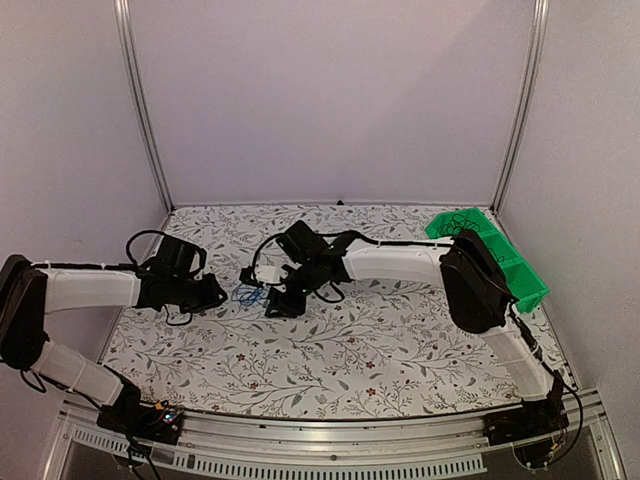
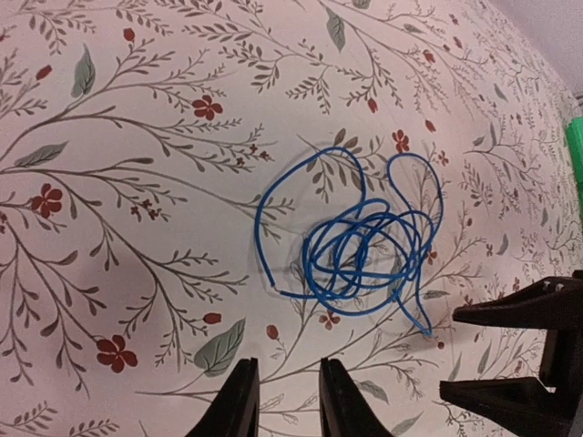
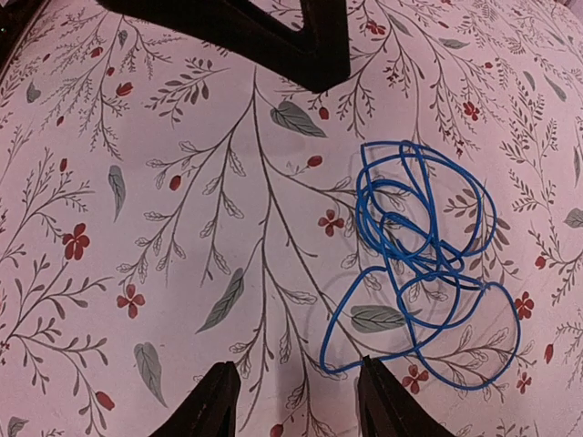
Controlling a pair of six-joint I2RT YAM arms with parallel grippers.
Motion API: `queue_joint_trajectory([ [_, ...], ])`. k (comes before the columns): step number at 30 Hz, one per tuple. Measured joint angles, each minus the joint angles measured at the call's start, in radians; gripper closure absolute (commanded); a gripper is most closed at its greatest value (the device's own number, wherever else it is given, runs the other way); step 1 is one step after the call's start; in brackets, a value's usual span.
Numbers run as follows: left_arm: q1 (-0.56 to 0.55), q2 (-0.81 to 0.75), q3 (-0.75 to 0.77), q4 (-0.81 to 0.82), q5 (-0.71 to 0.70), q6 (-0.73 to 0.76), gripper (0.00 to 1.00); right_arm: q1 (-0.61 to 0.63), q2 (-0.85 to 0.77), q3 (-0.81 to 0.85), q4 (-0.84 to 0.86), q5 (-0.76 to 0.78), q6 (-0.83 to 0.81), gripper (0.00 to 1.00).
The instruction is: Untangle the cables
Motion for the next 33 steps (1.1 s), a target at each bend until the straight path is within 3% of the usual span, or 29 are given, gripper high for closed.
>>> queue_joint_trajectory([
  [2, 0.0, -0.024, -0.002, 0.003, 0.005, 0.001, 0.79, 0.006, 0.028, 0.014, 0.008, 0.001, 0.0, 0.51],
  [5, 0.0, -0.034, -0.002, 0.005, 0.013, 0.006, 0.78, 0.018, 0.055, 0.017, 0.034, 0.008, -0.001, 0.61],
  [10, 0.001, -0.035, -0.002, 0.014, 0.028, 0.016, 0.77, 0.025, 0.078, 0.029, 0.081, 0.034, 0.017, 0.86],
  [12, 0.001, -0.035, -0.002, 0.02, 0.035, 0.018, 0.75, 0.026, 0.084, 0.029, 0.095, 0.042, 0.03, 1.0],
  [18, 0.001, -0.034, -0.002, 0.093, 0.087, 0.036, 0.65, 0.027, 0.083, 0.031, 0.1, 0.046, 0.046, 1.0],
  [25, -0.016, -0.015, -0.028, 0.349, 0.189, 0.039, 0.62, 0.027, -0.048, -0.019, 0.053, -0.026, 0.072, 1.0],
  [33, -0.112, 0.249, 0.001, 0.53, 0.271, 0.008, 0.67, 0.027, -0.279, 0.026, 0.044, -0.02, 0.062, 1.0],
])
